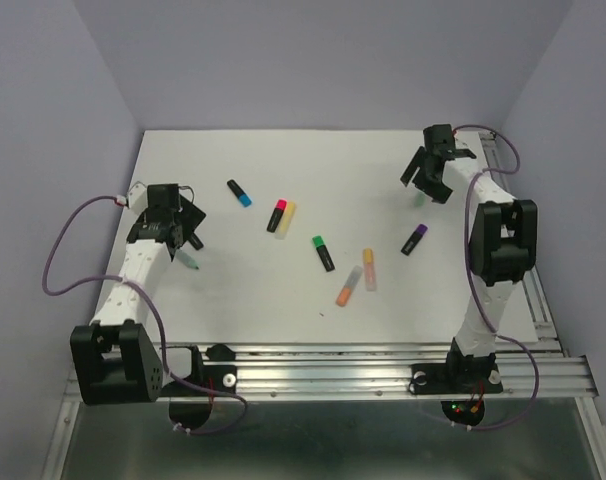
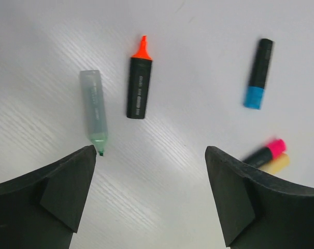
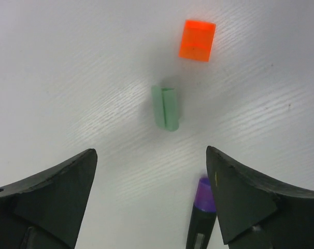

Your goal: Open the pen caps

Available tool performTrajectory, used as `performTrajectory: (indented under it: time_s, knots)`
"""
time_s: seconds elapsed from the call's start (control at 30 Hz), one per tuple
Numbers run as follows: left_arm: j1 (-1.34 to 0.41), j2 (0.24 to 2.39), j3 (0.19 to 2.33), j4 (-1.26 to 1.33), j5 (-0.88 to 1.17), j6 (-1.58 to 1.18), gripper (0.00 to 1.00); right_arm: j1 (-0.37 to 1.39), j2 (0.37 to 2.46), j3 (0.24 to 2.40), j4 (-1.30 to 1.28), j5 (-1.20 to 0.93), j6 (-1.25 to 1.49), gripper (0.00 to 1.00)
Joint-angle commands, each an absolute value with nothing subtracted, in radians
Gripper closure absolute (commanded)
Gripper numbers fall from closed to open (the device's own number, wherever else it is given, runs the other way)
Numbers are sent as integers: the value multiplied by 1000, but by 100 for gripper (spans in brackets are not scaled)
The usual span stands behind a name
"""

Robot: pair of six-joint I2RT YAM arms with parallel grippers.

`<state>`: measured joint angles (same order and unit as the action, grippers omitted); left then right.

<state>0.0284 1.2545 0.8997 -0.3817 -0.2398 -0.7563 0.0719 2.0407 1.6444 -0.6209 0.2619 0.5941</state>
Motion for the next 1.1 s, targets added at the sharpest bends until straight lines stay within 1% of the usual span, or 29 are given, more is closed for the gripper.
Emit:
performTrajectory:
  time_s: [0.0, 0.1, 0.13, 0.17, 0.2, 0.23, 0.27, 0.3, 0.37, 0.4, 0.5, 0.57, 0.7, 0.73, 1.07]
  knots:
    - [-79, 1141, 910, -393, -177, -775, 1, 66, 1873, 1594, -591, 198, 575, 0]
    - [-277, 1129, 925, -391, -187, -824, 1, 67, 1751, 1513, -560, 126, 590, 0]
    - [-278, 1138, 930, -393, -190, -839, 1, 67, 1711, 1481, -551, 118, 595, 0]
    - [-357, 1149, 933, -390, -190, -869, 1, 67, 1633, 1445, -532, 109, 603, 0]
    - [-391, 1176, 943, -388, -205, -882, 1, 67, 1584, 1366, -522, 104, 609, 0]
    - [-466, 1195, 951, -391, -215, -893, 1, 67, 1541, 1323, -509, 101, 606, 0]
    - [-497, 1216, 978, -396, -219, -914, 1, 66, 1447, 1283, -490, 106, 607, 0]
    - [-532, 1239, 994, -397, -219, -920, 1, 67, 1406, 1190, -479, 116, 606, 0]
    - [-598, 1313, 1029, -405, -241, -948, 1, 67, 1321, 1106, -472, 175, 609, 0]
    - [-664, 1342, 1067, -410, -251, -956, 1, 67, 1255, 1074, -474, 186, 607, 0]
    - [-748, 1496, 1158, -439, -282, -979, 1, 66, 1142, 950, -489, 155, 612, 0]
    - [-784, 1567, 1215, -478, -294, -982, 1, 66, 1100, 916, -489, 138, 615, 0]
    - [-854, 1759, 1400, -570, -334, -997, 1, 66, 1010, 897, -503, 144, 589, 0]
    - [-854, 1759, 1422, -578, -333, -996, 1, 67, 1009, 899, -511, 144, 586, 0]
    - [-871, 1962, 1522, -589, -304, -1003, 2, 67, 983, 879, -534, 183, 584, 0]
